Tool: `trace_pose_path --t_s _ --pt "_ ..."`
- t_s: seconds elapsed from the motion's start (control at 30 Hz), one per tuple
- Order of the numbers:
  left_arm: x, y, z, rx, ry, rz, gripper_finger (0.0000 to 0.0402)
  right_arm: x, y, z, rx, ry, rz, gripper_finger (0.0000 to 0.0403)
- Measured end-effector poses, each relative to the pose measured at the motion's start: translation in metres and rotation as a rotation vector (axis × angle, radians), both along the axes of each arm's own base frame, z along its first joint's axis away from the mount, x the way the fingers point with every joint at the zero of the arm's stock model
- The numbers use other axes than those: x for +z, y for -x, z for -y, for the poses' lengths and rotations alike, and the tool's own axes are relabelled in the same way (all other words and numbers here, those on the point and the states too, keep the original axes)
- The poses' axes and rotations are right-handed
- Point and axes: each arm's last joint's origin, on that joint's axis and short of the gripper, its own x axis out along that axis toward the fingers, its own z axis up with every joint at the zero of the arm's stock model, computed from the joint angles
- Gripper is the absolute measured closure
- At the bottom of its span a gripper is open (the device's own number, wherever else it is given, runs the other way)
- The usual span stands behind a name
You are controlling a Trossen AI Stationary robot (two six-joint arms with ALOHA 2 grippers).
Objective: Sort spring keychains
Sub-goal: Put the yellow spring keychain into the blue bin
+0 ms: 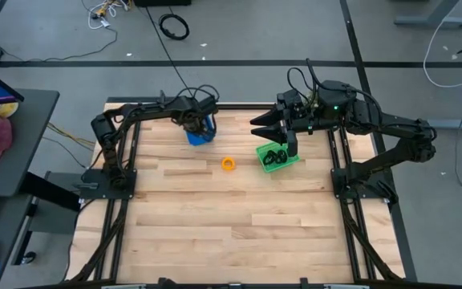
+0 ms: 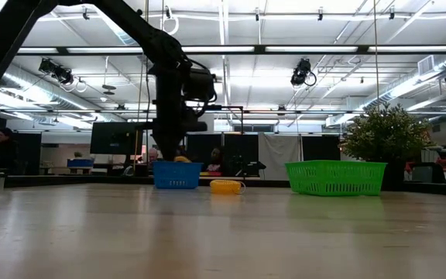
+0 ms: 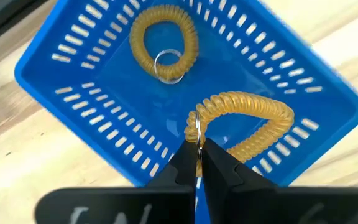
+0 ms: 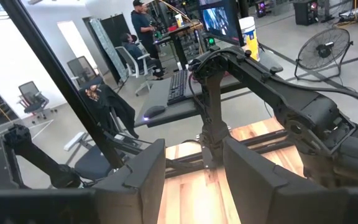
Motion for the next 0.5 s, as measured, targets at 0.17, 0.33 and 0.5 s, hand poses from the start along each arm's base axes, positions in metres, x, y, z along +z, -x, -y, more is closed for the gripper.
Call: trace_pose_path --t_s 0.17,0.33,0.5 --pt "-0.0002 0.0000 0.0017 -0.004 0.005 -0.008 0.0389 0.0000 0.0000 0.0000 0.000 -0.003 0.000 0.0239" --pt "-0.0002 -0.0008 0.0038 -0.010 0.005 -0.014 0.0354 0.0000 0.0000 0.0000 0.000 -0.003 0.000 0.0239" --pt "-0.0004 -0.0006 0.0058 -0.015 0.010 -0.024 0.0313 -0.0001 -0.0001 0.0000 -0.001 -0.006 -0.001 0.0239"
